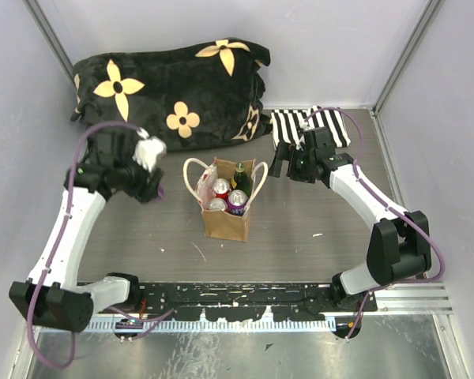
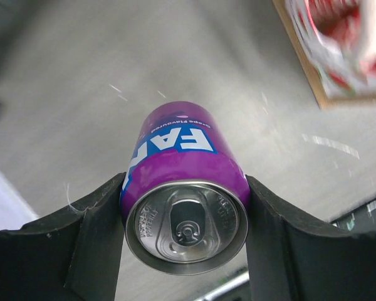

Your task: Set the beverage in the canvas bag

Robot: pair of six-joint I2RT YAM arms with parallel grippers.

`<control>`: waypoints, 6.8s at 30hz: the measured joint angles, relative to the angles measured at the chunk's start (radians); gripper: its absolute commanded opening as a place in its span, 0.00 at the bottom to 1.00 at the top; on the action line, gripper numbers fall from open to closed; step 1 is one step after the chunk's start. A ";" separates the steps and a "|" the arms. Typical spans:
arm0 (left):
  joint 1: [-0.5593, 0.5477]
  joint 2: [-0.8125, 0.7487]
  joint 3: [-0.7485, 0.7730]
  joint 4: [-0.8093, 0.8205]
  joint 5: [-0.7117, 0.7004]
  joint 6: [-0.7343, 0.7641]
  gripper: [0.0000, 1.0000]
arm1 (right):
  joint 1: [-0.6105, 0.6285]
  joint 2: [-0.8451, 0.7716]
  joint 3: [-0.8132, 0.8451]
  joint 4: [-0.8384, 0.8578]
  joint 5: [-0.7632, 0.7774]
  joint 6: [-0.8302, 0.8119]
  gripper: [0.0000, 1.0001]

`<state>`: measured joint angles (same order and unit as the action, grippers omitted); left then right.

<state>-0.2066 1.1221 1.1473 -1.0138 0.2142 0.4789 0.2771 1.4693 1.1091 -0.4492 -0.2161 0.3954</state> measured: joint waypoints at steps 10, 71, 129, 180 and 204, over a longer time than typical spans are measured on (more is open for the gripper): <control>0.003 0.389 0.711 0.084 0.100 -0.208 0.00 | 0.000 0.012 0.000 0.012 -0.021 0.003 1.00; -0.643 0.374 0.269 0.134 0.059 -0.183 0.00 | -0.018 -0.113 -0.038 0.007 0.048 -0.027 1.00; -0.564 0.528 0.278 0.135 0.201 -0.250 0.00 | -0.024 -0.108 -0.042 0.000 0.034 -0.034 1.00; -0.596 0.529 0.290 0.121 0.134 -0.282 0.00 | -0.024 -0.101 -0.042 0.000 0.026 -0.033 1.00; -0.561 0.529 0.364 0.047 0.171 -0.391 0.00 | -0.024 -0.099 -0.042 0.000 0.014 -0.033 1.00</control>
<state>-0.7673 1.6512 1.5108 -0.9665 0.3851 0.0875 0.2531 1.3705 1.0668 -0.4492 -0.2016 0.3622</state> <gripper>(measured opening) 0.692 0.999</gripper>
